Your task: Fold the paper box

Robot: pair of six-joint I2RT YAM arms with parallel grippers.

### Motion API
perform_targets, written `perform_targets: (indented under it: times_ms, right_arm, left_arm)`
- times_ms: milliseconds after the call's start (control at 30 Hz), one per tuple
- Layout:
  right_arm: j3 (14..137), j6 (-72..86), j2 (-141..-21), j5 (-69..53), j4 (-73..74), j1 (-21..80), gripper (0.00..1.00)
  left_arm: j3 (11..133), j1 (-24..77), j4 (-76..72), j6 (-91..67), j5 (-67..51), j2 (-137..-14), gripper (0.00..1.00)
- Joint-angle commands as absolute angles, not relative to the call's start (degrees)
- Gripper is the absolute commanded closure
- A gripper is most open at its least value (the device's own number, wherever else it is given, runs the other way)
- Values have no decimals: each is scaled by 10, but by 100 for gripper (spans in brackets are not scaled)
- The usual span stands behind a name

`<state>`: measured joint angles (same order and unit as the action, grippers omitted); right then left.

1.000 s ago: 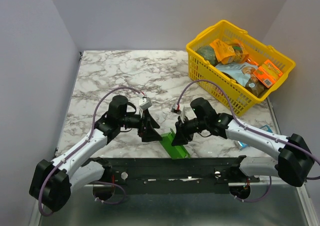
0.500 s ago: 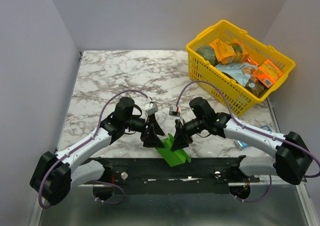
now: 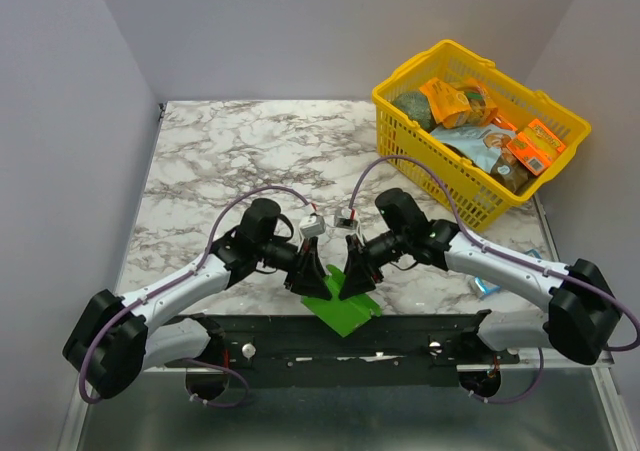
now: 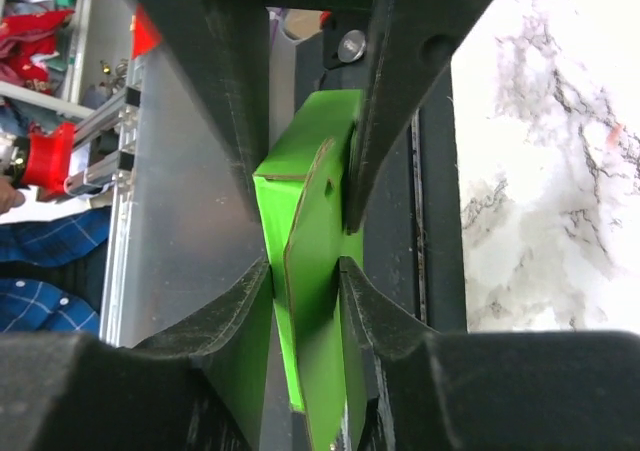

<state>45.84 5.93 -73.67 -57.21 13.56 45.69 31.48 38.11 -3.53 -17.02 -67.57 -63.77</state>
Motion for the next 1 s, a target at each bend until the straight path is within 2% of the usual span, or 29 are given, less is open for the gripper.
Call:
perform_targets:
  times_ms: [0,100,133,200,233,267,333,500,600,733,767,800,833,900,967]
  right_arm:
    - [475,52,-741,-560,148,454,59]
    - [472,61,-726,-532,149,454,49]
    - [467,63,-721,-524,149,455,39]
    - [461,69,-704,-505,149,454,31]
    - [459,72,-700,-499,149,455,21]
    - [452,74,-693,-495,149,454,16]
    - [447,79,-689,-490,150,454,9]
    - [442,81,-686,-462,152,461,8]
    - [453,78,-686,-432,156,475,11]
    - [457,77,-674,-376,159,485,45]
    - [457,76,-670,-344,160,487,50]
    - [457,73,-667,-329,168,486,54]
    - [459,66,-665,-315,177,487,60]
    - [469,46,-666,-286,204,488,63]
    - [478,32,-670,-262,217,492,65]
  left_arm:
    - [328,392,-26,-159,-680,-632,68]
    - [330,392,-14,-147,-662,-620,77]
    - [331,391,-10,-145,-657,-613,80]
    - [333,392,-3,-135,-636,-605,84]
    - [334,392,-1,-129,-628,-593,84]
    - [332,392,-2,-127,-610,-586,84]
    - [330,392,-1,-124,-592,-569,84]
    - [325,391,-4,-121,-548,-541,84]
    - [324,391,-4,-120,-540,-534,84]
    - [325,391,-1,-118,-521,-532,84]
    - [325,390,-1,-116,-515,-530,81]
    - [327,391,13,-110,-503,-531,63]
    - [334,391,32,-105,-491,-529,51]
    - [343,390,58,-85,-446,-523,25]
    - [351,386,77,-68,-398,-507,19]
